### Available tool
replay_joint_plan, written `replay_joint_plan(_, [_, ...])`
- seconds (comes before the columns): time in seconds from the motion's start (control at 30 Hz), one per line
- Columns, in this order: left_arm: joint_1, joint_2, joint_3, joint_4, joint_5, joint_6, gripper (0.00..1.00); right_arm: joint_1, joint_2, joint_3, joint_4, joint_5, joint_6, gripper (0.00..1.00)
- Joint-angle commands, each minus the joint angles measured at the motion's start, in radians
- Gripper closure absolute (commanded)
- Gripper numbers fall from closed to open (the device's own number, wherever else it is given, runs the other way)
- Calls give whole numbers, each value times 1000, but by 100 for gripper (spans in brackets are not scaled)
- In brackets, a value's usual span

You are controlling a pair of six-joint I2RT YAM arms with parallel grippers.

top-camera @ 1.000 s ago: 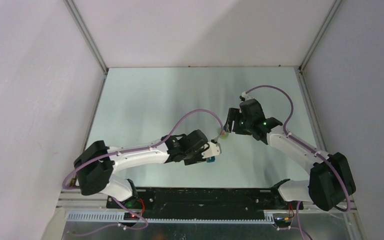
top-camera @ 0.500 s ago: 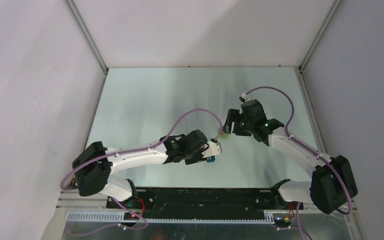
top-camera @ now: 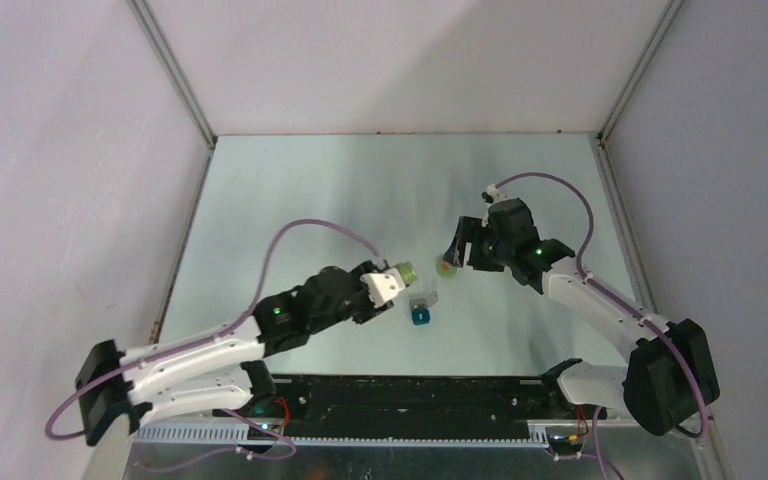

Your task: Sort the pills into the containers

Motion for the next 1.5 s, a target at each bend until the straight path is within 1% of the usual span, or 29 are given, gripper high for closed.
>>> replay_joint_plan(0.0, [40, -181, -59, 294, 20, -75, 100, -3, 13, 1, 28, -6, -22, 24])
replay_joint_plan(0.1, [58, -296, -119, 411, 51, -100, 100, -3, 38, 1, 34, -9, -44, 24])
replay_joint_plan(0.17, [64, -331, -140, 494, 46, -109, 100, 3, 62, 4, 31, 0, -55, 23])
replay_joint_plan(0.23, [66, -341, -149, 563, 31, -112, 100, 17, 90, 10, 21, 27, -60, 22])
replay_joint_plan(0.33, [67, -324, -176, 711, -2, -121, 100, 48, 145, 25, 7, 94, -75, 21])
replay_joint_plan(0.37, [67, -319, -191, 828, -17, -132, 100, 62, 158, 35, 6, 104, -77, 20])
replay_joint_plan(0.4, [67, -302, -233, 905, -65, -163, 100, 69, 185, 41, 5, 130, -80, 20])
replay_joint_plan(0.43, [72, -290, -260, 1081, -90, -182, 100, 81, 216, 53, 5, 145, -81, 20])
replay_joint_plan(0.47, [77, -255, -308, 1167, -130, -233, 100, 86, 232, 61, 3, 175, -87, 20])
replay_joint_plan(0.5, [95, -235, -324, 1313, -144, -260, 100, 100, 266, 79, 2, 194, -89, 20])
replay_joint_plan(0.57, [121, -175, -349, 1421, -134, -332, 100, 127, 312, 104, 3, 257, -101, 20])
replay_joint_plan(0.63, [138, -135, -354, 1472, -116, -375, 100, 151, 352, 125, 3, 317, -110, 21])
replay_joint_plan(0.77, [159, -100, -374, 1507, -96, -421, 100, 189, 415, 147, 35, 407, -133, 22])
replay_joint_plan(0.87, [179, -95, -392, 1506, -59, -447, 100, 200, 463, 185, 34, 440, -141, 23])
replay_joint_plan(0.97, [185, -101, -408, 1489, -16, -450, 100, 201, 509, 213, 26, 451, -139, 27])
replay_joint_plan(1.07, [187, -107, -422, 1464, 2, -453, 100, 200, 528, 224, 30, 456, -130, 29])
replay_joint_plan(1.2, [190, -107, -449, 1465, 14, -469, 100, 190, 550, 232, 35, 445, -119, 30])
replay_joint_plan(1.37, [189, -106, -478, 1467, 28, -498, 100, 154, 567, 235, 49, 371, -109, 28])
replay_joint_plan(1.43, [189, -108, -487, 1466, 31, -504, 100, 143, 570, 234, 47, 346, -109, 31])
replay_joint_plan(1.47, [190, -110, -490, 1463, 31, -506, 100, 140, 568, 234, 46, 329, -107, 35])
